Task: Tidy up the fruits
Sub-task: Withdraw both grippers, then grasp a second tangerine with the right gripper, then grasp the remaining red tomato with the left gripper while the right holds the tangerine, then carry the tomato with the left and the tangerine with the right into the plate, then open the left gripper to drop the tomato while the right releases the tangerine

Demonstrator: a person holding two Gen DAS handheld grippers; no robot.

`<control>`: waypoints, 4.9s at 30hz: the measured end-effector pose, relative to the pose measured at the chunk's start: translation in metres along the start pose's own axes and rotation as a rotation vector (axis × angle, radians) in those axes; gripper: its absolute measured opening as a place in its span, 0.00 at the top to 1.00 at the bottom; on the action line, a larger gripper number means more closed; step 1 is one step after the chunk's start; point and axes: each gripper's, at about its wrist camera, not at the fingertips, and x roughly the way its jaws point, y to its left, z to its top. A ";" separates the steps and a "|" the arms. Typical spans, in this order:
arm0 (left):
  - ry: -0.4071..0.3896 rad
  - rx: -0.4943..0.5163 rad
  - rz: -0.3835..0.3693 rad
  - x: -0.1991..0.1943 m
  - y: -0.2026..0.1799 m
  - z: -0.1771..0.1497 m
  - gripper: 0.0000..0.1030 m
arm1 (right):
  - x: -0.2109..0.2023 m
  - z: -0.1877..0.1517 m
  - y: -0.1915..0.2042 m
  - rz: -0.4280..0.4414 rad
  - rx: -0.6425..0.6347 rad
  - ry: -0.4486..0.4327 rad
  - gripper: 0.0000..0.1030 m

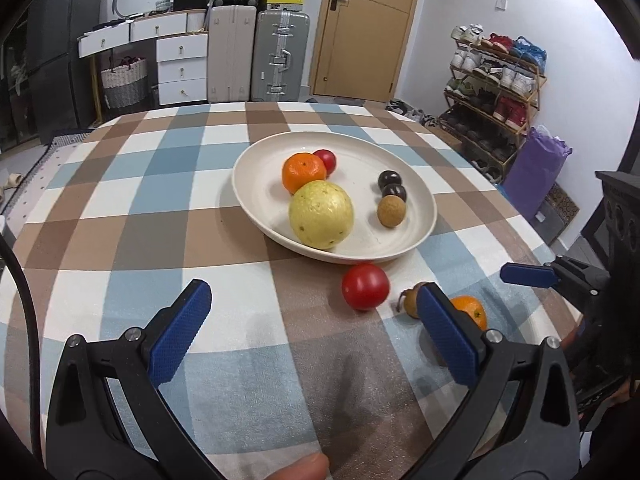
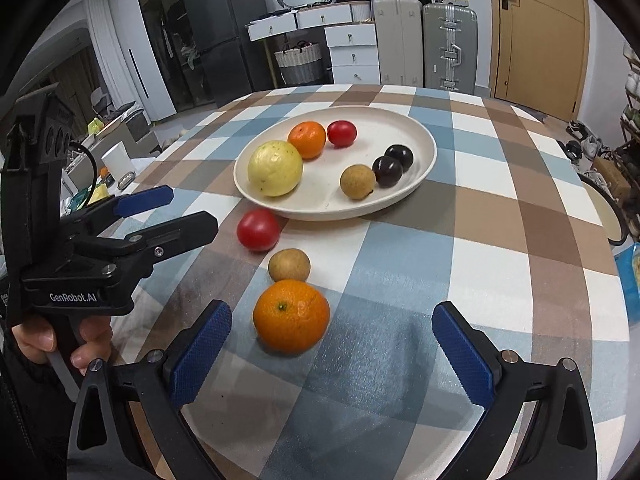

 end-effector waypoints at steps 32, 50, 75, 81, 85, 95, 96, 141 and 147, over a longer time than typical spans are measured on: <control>0.055 -0.056 -0.008 0.013 0.006 0.000 0.01 | 0.006 -0.009 0.025 0.032 -0.098 0.009 0.59; 0.165 -0.067 -0.009 0.050 -0.004 0.013 0.28 | -0.006 -0.007 0.004 0.012 -0.047 -0.023 0.59; 0.124 0.051 -0.091 0.028 -0.024 0.008 0.72 | -0.005 -0.003 0.000 0.010 -0.029 -0.032 0.59; 0.067 0.032 -0.085 0.007 -0.012 0.013 0.72 | -0.008 0.002 -0.001 0.009 -0.026 -0.049 0.59; 0.034 0.024 -0.075 -0.005 -0.006 0.018 0.72 | -0.013 0.009 -0.004 0.031 -0.010 -0.067 0.59; -0.014 0.027 -0.044 -0.016 0.004 0.031 0.72 | -0.016 0.031 -0.015 0.035 0.005 -0.104 0.59; -0.015 0.025 -0.044 -0.014 0.004 0.032 0.72 | -0.016 0.033 -0.017 0.042 0.017 -0.109 0.59; 0.009 -0.011 0.071 0.063 0.037 0.060 0.72 | 0.054 0.092 -0.020 0.063 0.062 -0.104 0.59; 0.004 -0.013 0.066 0.058 0.037 0.059 0.68 | 0.047 0.089 -0.022 0.048 0.058 -0.121 0.56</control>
